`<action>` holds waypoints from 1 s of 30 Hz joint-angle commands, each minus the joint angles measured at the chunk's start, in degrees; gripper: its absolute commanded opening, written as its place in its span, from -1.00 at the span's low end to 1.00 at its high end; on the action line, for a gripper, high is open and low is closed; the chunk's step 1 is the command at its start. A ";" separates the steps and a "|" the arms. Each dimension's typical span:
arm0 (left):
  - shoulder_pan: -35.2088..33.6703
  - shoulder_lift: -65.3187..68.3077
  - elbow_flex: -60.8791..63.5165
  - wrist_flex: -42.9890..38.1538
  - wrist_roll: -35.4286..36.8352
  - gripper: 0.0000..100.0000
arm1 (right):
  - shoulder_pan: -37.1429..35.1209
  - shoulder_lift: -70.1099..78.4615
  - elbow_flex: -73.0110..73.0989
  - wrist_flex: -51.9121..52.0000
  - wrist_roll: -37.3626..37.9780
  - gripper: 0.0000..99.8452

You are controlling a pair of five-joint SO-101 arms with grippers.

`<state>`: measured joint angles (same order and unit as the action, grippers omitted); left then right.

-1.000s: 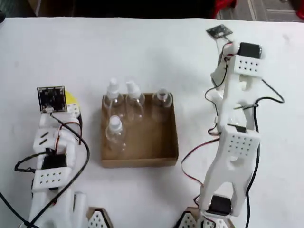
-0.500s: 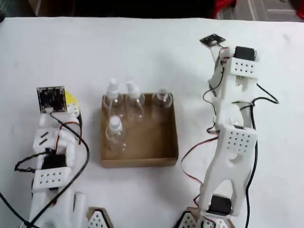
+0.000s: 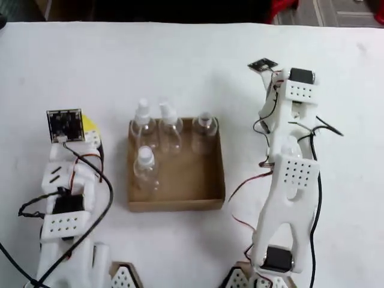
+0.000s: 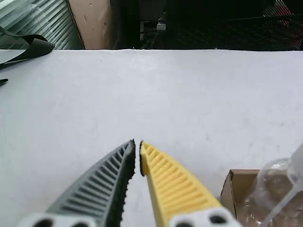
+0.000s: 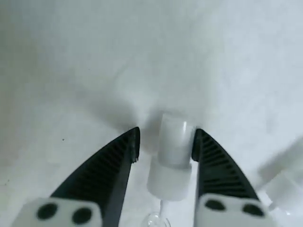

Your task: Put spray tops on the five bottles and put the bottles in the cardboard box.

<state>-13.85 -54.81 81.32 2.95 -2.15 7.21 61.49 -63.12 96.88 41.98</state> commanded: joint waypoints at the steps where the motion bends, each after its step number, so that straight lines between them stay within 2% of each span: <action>1: 0.31 0.04 -0.62 -1.49 -0.53 -0.95 | -0.31 0.57 -6.95 1.10 0.35 -0.89; 3: 0.31 0.04 -0.62 -1.49 -0.53 -0.95 | -0.31 0.66 -8.97 1.27 0.18 -0.98; 5: 0.31 0.04 -0.62 -1.49 -0.53 -0.95 | -0.31 0.04 -10.81 1.63 0.18 -0.91; 12: 0.31 0.04 -0.62 -1.49 -0.53 -0.95 | -0.31 -9.89 -12.75 1.98 -0.26 -0.97; 17: 0.31 0.04 -0.62 -1.49 -0.53 -0.95 | -0.22 -21.67 -12.31 1.98 -8.62 -0.97; 23: 0.31 0.04 -0.62 -1.41 -0.53 -0.95 | -0.31 -35.03 -12.04 2.07 -13.80 -0.97; 30: 0.22 0.04 -0.62 -1.41 -0.53 -0.95 | -3.82 -52.53 4.40 1.98 -18.37 -0.97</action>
<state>-13.85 -54.81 81.32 2.95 -2.15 6.77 20.97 -67.52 97.32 25.27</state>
